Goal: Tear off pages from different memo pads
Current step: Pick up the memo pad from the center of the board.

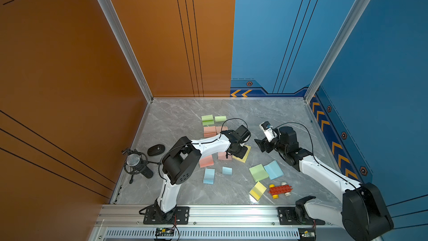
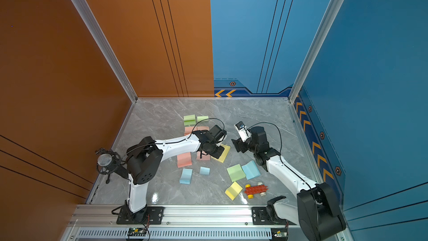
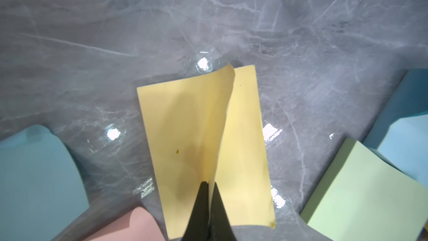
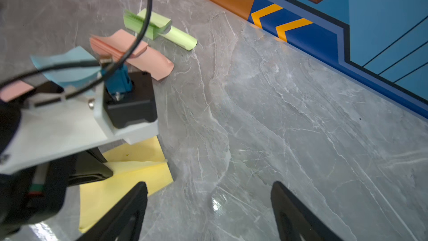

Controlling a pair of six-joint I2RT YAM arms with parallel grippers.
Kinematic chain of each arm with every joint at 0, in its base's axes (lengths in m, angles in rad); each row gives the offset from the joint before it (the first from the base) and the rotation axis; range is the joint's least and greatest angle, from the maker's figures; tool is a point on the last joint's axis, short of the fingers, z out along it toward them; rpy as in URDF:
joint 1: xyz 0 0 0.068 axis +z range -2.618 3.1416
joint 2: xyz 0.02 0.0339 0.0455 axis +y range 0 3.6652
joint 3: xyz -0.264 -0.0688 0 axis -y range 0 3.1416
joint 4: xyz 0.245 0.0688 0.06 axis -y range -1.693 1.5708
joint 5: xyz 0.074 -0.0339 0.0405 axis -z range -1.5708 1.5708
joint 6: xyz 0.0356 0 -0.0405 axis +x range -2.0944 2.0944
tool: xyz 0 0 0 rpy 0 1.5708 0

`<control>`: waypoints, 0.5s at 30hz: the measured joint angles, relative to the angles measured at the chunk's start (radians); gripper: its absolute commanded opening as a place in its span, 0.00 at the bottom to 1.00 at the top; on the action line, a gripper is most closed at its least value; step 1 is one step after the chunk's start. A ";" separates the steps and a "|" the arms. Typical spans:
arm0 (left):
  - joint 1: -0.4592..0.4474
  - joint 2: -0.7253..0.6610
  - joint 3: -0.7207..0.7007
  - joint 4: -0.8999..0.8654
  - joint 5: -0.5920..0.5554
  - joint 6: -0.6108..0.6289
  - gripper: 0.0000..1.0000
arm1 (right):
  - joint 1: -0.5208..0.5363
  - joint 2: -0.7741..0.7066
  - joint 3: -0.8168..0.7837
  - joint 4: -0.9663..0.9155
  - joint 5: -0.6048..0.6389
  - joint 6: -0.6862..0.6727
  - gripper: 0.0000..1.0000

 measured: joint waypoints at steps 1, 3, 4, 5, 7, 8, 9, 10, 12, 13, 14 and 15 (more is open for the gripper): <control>0.006 0.000 -0.003 0.004 0.019 0.002 0.00 | -0.001 0.032 0.008 -0.005 -0.003 -0.056 0.80; 0.018 0.000 -0.013 0.013 0.058 0.005 0.00 | 0.000 0.089 0.029 -0.027 -0.014 -0.173 0.77; 0.022 0.000 -0.017 0.016 0.073 0.007 0.00 | 0.002 0.105 0.033 -0.032 -0.018 -0.220 0.72; 0.028 0.000 -0.023 0.020 0.087 0.008 0.00 | 0.007 0.115 0.034 -0.033 -0.021 -0.266 0.66; 0.039 -0.001 -0.035 0.028 0.110 0.009 0.00 | 0.020 0.124 0.034 -0.034 -0.029 -0.346 0.64; 0.045 -0.002 -0.043 0.034 0.120 0.010 0.00 | 0.031 0.129 0.034 -0.031 -0.029 -0.385 0.64; 0.050 -0.004 -0.049 0.039 0.129 0.011 0.00 | 0.040 0.137 0.034 -0.030 -0.029 -0.412 0.63; 0.052 -0.005 -0.052 0.040 0.135 0.011 0.00 | 0.051 0.148 0.035 -0.026 -0.029 -0.433 0.61; 0.058 -0.009 -0.059 0.047 0.150 0.011 0.00 | 0.071 0.179 0.035 -0.016 -0.025 -0.467 0.57; 0.060 -0.011 -0.060 0.047 0.154 0.011 0.00 | 0.077 0.190 0.035 -0.015 -0.024 -0.475 0.56; 0.062 -0.011 -0.060 0.048 0.158 0.011 0.00 | 0.082 0.197 0.034 -0.013 -0.024 -0.488 0.56; 0.065 -0.012 -0.060 0.051 0.168 0.011 0.00 | 0.093 0.208 0.034 0.002 -0.015 -0.500 0.54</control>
